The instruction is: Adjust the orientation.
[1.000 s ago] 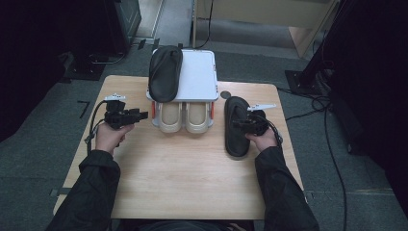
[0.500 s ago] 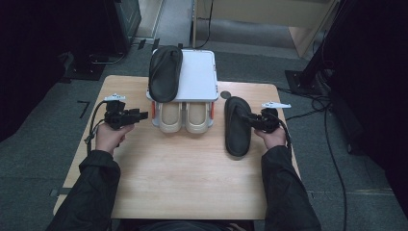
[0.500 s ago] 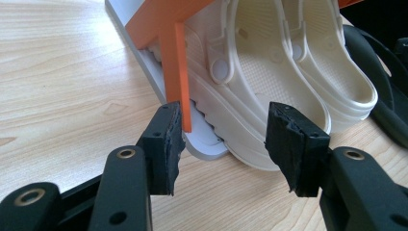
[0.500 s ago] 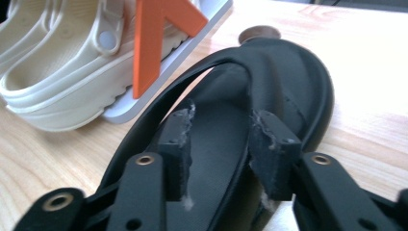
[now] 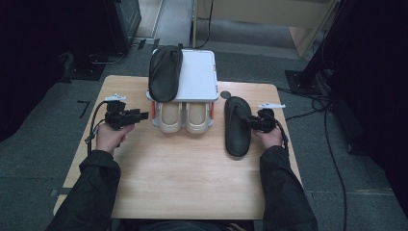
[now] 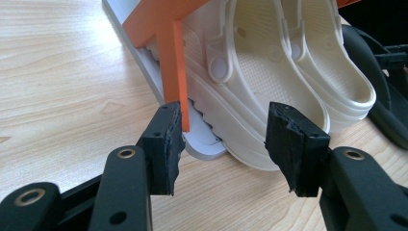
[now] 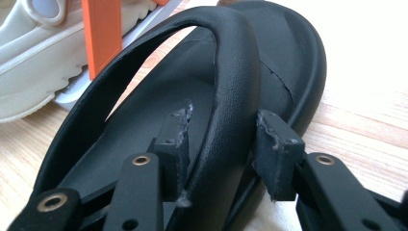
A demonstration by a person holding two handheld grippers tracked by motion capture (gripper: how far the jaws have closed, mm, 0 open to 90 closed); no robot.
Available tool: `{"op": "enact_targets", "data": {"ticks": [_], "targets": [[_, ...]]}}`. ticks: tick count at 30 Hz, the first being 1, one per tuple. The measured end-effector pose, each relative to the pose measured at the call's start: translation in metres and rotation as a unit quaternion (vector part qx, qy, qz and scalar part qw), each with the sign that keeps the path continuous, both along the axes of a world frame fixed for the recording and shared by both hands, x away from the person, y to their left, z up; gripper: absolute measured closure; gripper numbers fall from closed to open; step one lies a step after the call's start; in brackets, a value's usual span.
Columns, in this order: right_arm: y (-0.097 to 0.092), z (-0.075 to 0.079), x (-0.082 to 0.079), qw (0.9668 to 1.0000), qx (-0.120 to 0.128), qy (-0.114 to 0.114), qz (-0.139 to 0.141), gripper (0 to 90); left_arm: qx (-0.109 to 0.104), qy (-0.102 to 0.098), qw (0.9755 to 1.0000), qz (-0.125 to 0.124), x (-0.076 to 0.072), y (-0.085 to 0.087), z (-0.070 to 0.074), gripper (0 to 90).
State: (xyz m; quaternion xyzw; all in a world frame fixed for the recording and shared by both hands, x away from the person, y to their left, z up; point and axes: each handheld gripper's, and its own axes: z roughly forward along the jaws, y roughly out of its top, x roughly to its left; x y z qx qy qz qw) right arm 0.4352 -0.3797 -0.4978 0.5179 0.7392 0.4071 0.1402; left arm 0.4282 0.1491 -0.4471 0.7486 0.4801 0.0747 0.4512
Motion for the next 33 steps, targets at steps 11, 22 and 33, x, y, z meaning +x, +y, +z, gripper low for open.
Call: {"op": "enact_targets", "data": {"ticks": [11,22,33], "targets": [[0.009,0.009,-0.001,0.999,-0.028,0.012,-0.034,73.4,-0.002,-0.004,1.0,0.008,0.0,0.004,0.001,47.3],[0.01,0.025,-0.002,0.9971,-0.006,0.035,-0.067,73.3,-0.005,0.0,1.0,0.003,0.0,0.003,0.001,47.2],[0.012,0.065,0.011,0.9959,-0.012,0.035,-0.083,73.3,0.0,-0.001,1.0,0.003,0.0,0.004,0.002,47.1]]}}
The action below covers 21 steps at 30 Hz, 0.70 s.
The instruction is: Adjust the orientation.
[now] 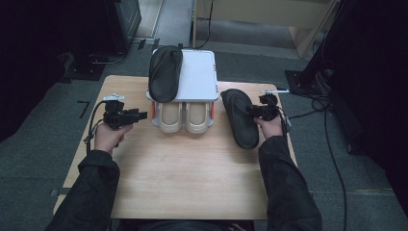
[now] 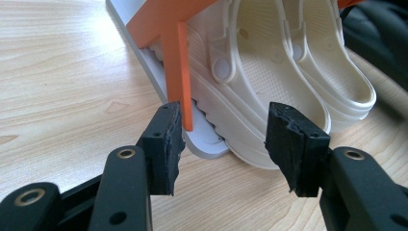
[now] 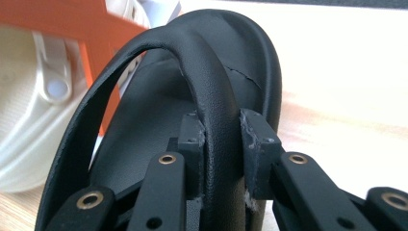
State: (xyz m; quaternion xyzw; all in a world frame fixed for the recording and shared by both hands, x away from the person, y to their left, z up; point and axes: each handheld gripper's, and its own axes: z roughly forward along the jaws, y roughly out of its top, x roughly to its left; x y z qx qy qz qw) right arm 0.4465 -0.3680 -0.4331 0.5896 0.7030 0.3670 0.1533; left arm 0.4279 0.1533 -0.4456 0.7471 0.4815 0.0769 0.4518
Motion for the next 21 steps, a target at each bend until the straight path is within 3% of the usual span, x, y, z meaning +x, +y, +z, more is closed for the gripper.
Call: {"op": "enact_targets", "data": {"ticks": [17,19,20,21], "targets": [[0.006,0.068,0.018,0.9996,-0.015,-0.024,-0.007,73.3,0.003,0.001,1.0,-0.003,0.0,0.0,0.0,46.9],[0.011,0.083,0.023,0.9994,-0.018,-0.029,-0.008,73.4,0.006,0.001,1.0,-0.004,0.0,0.0,0.0,47.0],[0.011,0.083,0.023,0.9994,-0.018,-0.029,-0.008,73.4,0.006,0.001,1.0,-0.004,0.0,0.0,0.0,46.9],[0.015,0.095,0.027,0.9991,-0.022,-0.036,-0.005,73.4,0.005,0.001,1.0,-0.004,0.0,0.0,0.0,47.0]]}}
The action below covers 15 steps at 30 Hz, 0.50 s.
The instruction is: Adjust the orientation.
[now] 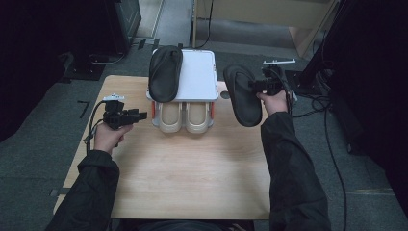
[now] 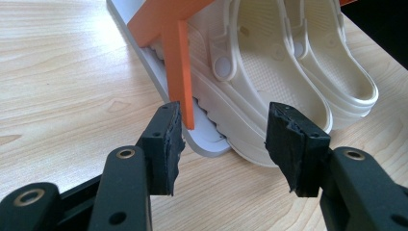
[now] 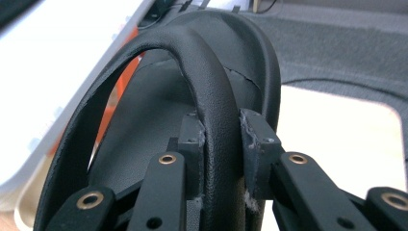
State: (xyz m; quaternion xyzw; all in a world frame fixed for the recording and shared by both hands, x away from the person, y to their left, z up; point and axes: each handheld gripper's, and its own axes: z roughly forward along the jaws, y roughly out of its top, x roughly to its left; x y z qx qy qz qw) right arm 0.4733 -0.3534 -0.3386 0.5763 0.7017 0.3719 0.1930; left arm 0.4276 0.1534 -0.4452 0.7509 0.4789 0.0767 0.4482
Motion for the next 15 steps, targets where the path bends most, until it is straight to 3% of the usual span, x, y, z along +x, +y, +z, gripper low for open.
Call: {"op": "enact_targets", "data": {"ticks": [7,15], "targets": [[0.013,0.028,0.013,0.9999,-0.007,-0.009,0.003,73.4,-0.002,0.0,1.0,-0.002,0.0,0.0,0.0,47.0],[0.037,0.045,0.025,0.9996,-0.011,-0.018,0.017,73.4,-0.006,0.0,1.0,-0.001,0.0,0.001,0.001,47.0]]}}
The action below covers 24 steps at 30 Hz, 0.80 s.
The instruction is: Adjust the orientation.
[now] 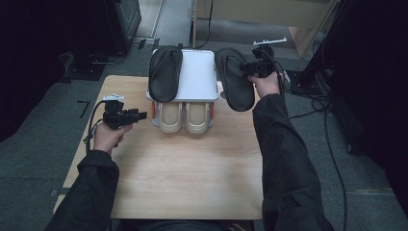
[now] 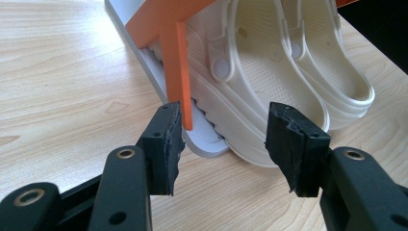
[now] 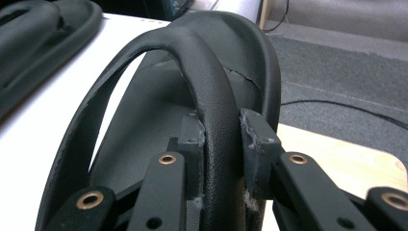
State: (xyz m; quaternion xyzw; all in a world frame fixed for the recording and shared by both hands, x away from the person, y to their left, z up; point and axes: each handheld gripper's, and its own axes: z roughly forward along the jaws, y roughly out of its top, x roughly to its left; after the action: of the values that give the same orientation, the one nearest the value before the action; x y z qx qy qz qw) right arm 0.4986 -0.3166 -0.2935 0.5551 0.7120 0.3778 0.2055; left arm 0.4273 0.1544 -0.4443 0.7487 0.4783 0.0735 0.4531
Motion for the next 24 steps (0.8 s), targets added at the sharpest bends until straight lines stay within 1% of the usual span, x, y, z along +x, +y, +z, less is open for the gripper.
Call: {"op": "enact_targets", "data": {"ticks": [3,4,5,6,7,8,9,10,11,12,13,15,16,17,18,19,20,21,23,24], "targets": [[0.014,0.003,0.006,1.0,-0.003,-0.003,0.007,73.4,-0.002,0.0,1.0,-0.001,0.0,0.001,0.0,47.0],[0.023,0.004,0.011,0.9999,-0.007,-0.003,0.012,73.4,-0.002,0.0,1.0,-0.001,0.0,0.0,0.0,47.0],[0.023,0.004,0.011,0.9999,-0.007,-0.003,0.012,73.4,-0.002,0.0,1.0,-0.001,0.0,0.0,0.0,47.0],[0.032,0.003,0.016,0.9998,-0.01,-0.001,0.015,73.3,0.0,-0.001,1.0,-0.002,0.0,0.0,0.0,47.0],[0.032,0.003,0.016,0.9998,-0.01,-0.001,0.015,73.3,0.0,-0.001,1.0,-0.002,0.0,0.0,0.0,47.0],[0.041,0.001,0.022,0.9998,-0.01,0.002,0.016,73.2,0.002,-0.002,1.0,-0.005,0.0,-0.001,0.0,47.0],[0.041,0.001,0.022,0.9998,-0.01,0.002,0.016,73.2,0.002,-0.002,1.0,-0.005,0.0,-0.001,0.0,47.0],[0.045,-0.001,0.024,0.9998,-0.008,0.001,0.018,73.2,0.006,-0.004,0.9999,-0.008,-0.001,-0.001,0.0,47.0],[0.051,-0.003,0.028,0.9998,-0.01,0.005,0.019,73.2,0.008,-0.005,0.9999,-0.009,-0.001,-0.001,0.0,47.0],[0.055,-0.004,0.031,0.9997,-0.009,0.007,0.019,73.2,0.005,-0.005,0.9999,-0.009,-0.001,-0.001,0.0,47.0],[0.064,-0.007,0.036,0.9997,-0.009,0.011,0.019,73.1,0.002,-0.005,0.9999,-0.009,0.0,0.0,0.0,47.0],[0.068,-0.007,0.038,0.9997,-0.011,0.013,0.02,73.0,0.0,-0.005,1.0,-0.008,0.0,0.001,0.0,47.0],[0.077,-0.009,0.043,0.9996,-0.012,0.014,0.023,73.1,-0.001,-0.004,1.0,-0.008,0.0,0.002,0.0,47.0],[0.077,-0.009,0.043,0.9996,-0.012,0.014,0.023,73.1,-0.002,-0.004,1.0,-0.008,0.001,0.002,0.0,47.0],[0.085,-0.01,0.047,0.9996,-0.012,0.014,0.023,73.1,-0.004,-0.004,1.0,-0.007,0.001,0.003,0.0,47.1],[0.085,-0.01,0.047,0.9996,-0.012,0.014,0.023,73.1,-0.004,-0.004,1.0,-0.007,0.001,0.003,0.0,47.1],[0.092,-0.013,0.052,0.9995,-0.015,0.016,0.023,73.1,-0.006,-0.005,0.9999,-0.007,0.001,0.003,0.0,47.1],[0.092,-0.013,0.052,0.9995,-0.015,0.016,0.023,73.1,-0.007,-0.006,0.9999,-0.007,0.0,0.002,0.0,47.1],[0.098,-0.016,0.056,0.9994,-0.021,0.02,0.02,73.1,-0.009,-0.007,0.9999,-0.008,0.0,0.002,0.001,47.1],[0.1,-0.017,0.058,0.9995,-0.017,0.021,0.018,72.9,-0.009,-0.008,0.9999,-0.009,0.0,0.002,0.001,47.1]]}}
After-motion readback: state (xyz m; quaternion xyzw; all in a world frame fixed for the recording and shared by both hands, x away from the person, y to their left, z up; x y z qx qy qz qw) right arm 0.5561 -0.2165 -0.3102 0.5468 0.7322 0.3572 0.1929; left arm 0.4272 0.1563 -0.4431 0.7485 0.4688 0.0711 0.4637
